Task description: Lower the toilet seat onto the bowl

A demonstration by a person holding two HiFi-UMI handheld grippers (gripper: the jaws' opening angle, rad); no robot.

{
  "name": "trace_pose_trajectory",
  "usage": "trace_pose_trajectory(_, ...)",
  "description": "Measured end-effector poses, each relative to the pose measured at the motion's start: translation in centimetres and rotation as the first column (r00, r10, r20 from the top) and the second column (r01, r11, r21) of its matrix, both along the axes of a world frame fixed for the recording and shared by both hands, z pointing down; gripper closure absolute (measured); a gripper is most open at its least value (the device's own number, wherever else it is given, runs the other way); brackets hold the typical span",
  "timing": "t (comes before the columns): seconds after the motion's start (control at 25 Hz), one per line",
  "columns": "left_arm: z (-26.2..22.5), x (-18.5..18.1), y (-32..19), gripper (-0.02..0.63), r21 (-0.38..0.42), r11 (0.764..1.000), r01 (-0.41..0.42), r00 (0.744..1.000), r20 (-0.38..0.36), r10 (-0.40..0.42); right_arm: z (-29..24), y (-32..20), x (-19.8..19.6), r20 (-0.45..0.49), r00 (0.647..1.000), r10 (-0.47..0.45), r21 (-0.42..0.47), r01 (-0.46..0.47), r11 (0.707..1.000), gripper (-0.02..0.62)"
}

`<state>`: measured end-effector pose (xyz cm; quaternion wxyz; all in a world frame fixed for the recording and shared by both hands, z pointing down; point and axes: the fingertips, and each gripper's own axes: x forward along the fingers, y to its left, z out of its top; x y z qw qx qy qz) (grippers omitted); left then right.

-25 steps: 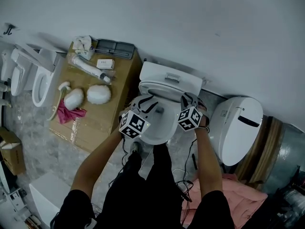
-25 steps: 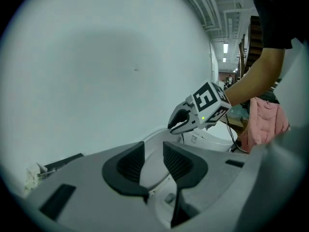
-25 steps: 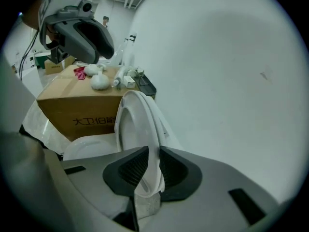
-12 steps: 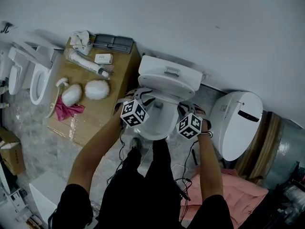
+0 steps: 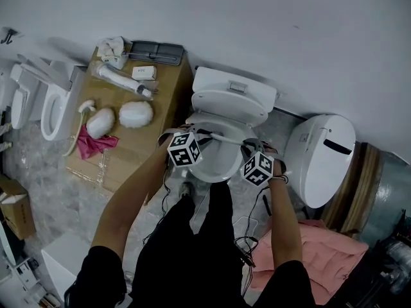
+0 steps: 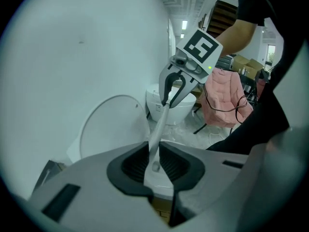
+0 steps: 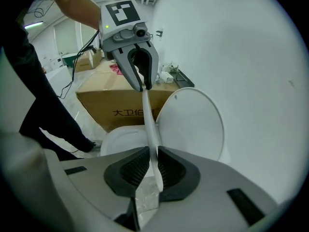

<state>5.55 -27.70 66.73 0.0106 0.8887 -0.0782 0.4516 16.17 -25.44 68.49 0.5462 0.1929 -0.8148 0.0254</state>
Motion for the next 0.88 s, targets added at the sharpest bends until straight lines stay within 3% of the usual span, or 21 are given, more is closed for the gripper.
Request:
trace_pose_trajectory(0.2,1.9,-0.9,5.0,0.532,0.005,0.994,-0.108,0.993,0.037,0.108,2.0,4.8,-1.0,-0.036,0.999,-0.014,-0.03,0.013,0.999,0.523)
trace_pose_trajectory(0.36,4.7,-1.9,9.9,0.532,0.011,0.989,-0.15,0.987,0.057,0.149,4.7,9.4,-2.0,-0.045,0.999,0.003,-0.08,-0.006,0.997,0.508)
trace_pose_trajectory(0.72,12.6,-3.7,18.4,0.525,-0.051,0.99,-0.134,0.985,0.107,0.139,12.6,17.8,-3.6,-0.053,0.998,-0.018,-0.135,0.011,0.991,0.476)
trace_pose_trajectory(0.88,16.1,-4.2,21.0,0.523,-0.033,0.991,-0.13,0.979,0.156,0.133,16.0,20.2,-4.1,-0.054,0.998,-0.03,-0.11,0.024,0.994,0.466)
